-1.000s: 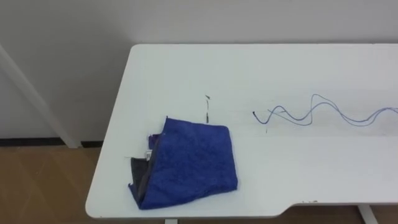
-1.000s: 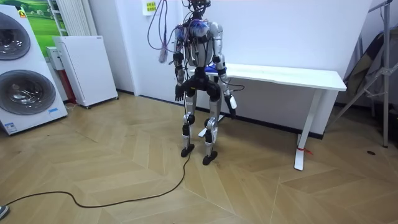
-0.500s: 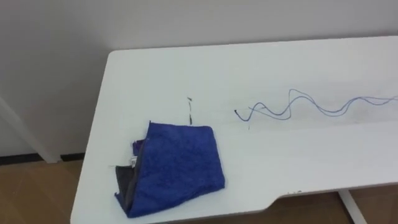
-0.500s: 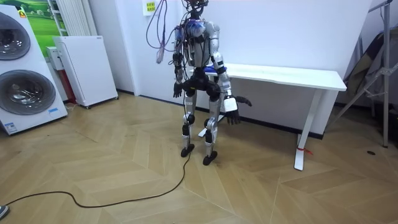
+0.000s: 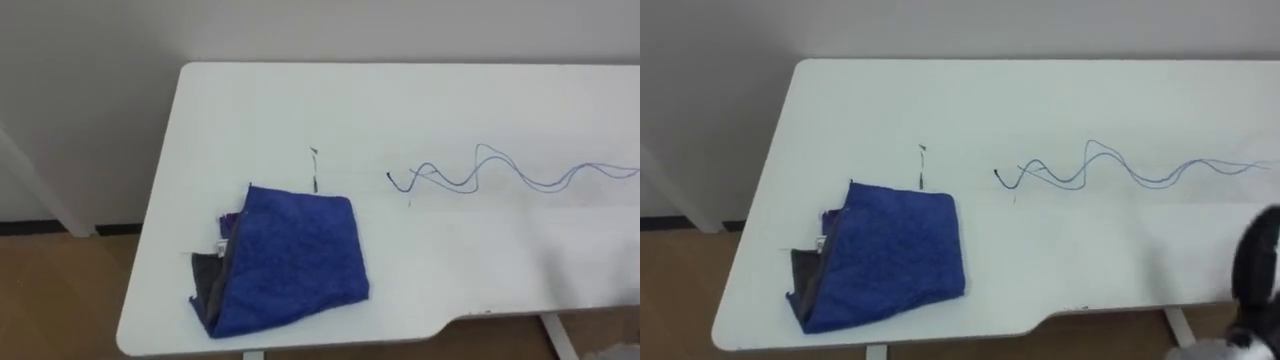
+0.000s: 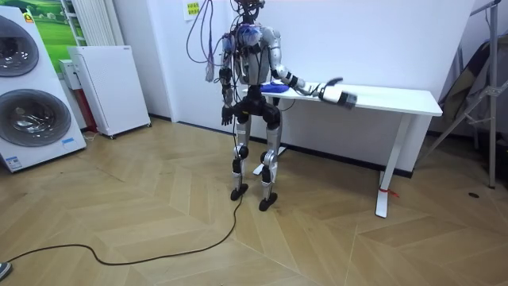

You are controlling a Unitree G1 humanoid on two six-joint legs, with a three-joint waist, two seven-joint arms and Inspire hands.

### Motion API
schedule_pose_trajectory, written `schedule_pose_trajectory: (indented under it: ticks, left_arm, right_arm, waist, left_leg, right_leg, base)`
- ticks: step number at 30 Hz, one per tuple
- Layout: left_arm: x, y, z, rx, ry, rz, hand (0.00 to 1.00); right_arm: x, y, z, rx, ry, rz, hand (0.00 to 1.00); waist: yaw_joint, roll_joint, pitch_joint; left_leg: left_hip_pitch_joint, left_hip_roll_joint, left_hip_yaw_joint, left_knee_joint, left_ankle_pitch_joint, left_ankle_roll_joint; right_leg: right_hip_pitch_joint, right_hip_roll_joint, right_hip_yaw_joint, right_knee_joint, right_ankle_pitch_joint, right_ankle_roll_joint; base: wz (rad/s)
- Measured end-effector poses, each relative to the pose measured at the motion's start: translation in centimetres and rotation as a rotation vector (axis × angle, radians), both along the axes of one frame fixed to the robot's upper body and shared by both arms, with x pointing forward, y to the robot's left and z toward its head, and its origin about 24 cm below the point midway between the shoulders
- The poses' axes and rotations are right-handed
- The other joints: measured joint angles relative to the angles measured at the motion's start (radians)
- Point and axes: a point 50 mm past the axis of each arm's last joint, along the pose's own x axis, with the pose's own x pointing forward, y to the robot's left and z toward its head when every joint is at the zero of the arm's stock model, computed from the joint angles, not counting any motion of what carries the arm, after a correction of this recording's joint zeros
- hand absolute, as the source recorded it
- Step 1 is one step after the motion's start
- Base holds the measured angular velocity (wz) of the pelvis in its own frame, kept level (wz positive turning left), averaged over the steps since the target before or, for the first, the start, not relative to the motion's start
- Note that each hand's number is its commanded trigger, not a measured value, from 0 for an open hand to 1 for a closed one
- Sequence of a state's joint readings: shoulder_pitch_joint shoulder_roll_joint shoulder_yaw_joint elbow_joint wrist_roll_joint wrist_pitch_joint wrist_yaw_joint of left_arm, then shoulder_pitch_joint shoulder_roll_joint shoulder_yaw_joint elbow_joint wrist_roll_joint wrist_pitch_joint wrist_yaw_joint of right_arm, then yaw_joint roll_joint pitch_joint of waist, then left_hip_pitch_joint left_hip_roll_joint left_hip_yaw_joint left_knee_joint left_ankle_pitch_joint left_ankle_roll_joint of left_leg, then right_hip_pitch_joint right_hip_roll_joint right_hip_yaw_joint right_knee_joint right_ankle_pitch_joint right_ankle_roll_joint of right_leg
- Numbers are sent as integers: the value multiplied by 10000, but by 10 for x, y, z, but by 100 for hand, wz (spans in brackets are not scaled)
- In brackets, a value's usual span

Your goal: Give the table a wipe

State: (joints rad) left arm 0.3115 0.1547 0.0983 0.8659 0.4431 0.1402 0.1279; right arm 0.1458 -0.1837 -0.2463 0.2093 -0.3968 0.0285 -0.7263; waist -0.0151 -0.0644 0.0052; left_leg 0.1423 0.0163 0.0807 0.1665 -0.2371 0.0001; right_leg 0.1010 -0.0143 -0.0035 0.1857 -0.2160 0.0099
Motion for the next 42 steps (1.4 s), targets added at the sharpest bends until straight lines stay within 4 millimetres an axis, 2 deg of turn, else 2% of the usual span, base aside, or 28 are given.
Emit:
schedule_pose_trajectory:
  ticks: [4,5,9,12,15,19,21,27,30,36,42]
  left_arm:
    - [8,-5,0,-187,-238,-407,0]
    - [9,-6,-1,-235,-284,-513,0]
    - [14,-7,0,-278,-332,-950,0]
    - [14,-8,0,-302,-299,-1177,0]
    - [19,-13,-1,-403,-364,-1416,0]
    - [26,-16,-1,-624,-578,-1700,0]
    - [29,-18,-1,-703,-623,-1897,0]
    - [35,-22,-1,-1017,-732,-2237,0]
    - [39,-24,0,-1098,-706,-2578,0]
    - [39,-28,-1,-1221,-571,-2903,0]
    - [31,-29,-6,-1292,-45,-2984,0]
  right_arm:
    - [19,28,12,-1254,152,2219,0]
    - [24,38,15,-1493,169,2814,0]
    - [37,74,32,-2408,72,5042,0]
    - [40,88,37,-2624,148,5971,0]
    - [48,108,47,-3181,-16,7084,0]
    - [48,131,48,-3766,134,8389,0]
    - [45,145,41,-3703,586,9291,0]
    - [38,166,26,-3555,1487,10662,0]
    - [27,173,13,-3803,2402,11464,0]
    - [6,174,-7,-4216,3596,11955,0]
    - [-5,171,-20,-4011,4198,12040,0]
  waist:
    - [291,-36,-11]
    - [481,-45,-27]
    - [546,35,-9]
    - [662,56,-19]
    - [802,43,-22]
    - [1030,54,-16]
    - [1039,76,-1]
    - [1066,77,-10]
    - [1123,106,5]
    - [1295,123,-13]
    - [1276,152,-40]
  left_leg:
    - [3,32,-15,-1,0,-1]
    - [-7,33,-18,-1,0,-1]
    - [-22,34,-54,-12,1,-2]
    - [5,34,-136,-12,1,-2]
    - [-79,52,-157,-3,1,-2]
    - [-97,68,-168,0,2,-4]
    - [-147,57,-330,6,2,-5]
    - [-446,-13,-563,174,3,-6]
    - [-528,-29,-610,233,3,-6]
    - [-631,-42,-681,306,3,-5]
    - [-775,-39,-701,308,2,-5]
  right_leg:
    - [33,20,-58,-1,14,-19]
    - [53,21,-103,8,15,-19]
    - [93,7,-390,-5,18,-25]
    - [135,-5,-476,-2,18,-25]
    - [93,-15,-772,-5,22,-31]
    - [121,-14,-858,-16,26,-39]
    - [136,-37,-1009,-12,27,-40]
    - [29,-115,-1262,-10,32,-37]
    - [4,-124,-1258,-4,32,-37]
    - [-19,-131,-1261,2,33,-40]
    - [-143,-129,-1315,24,34,-40]
  base:
    - [-1]
    - [0]
    - [5]
    - [6]
    - [6]
    - [5]
    - [18]
    - [12]
    - [5]
    - [3]
    - [3]
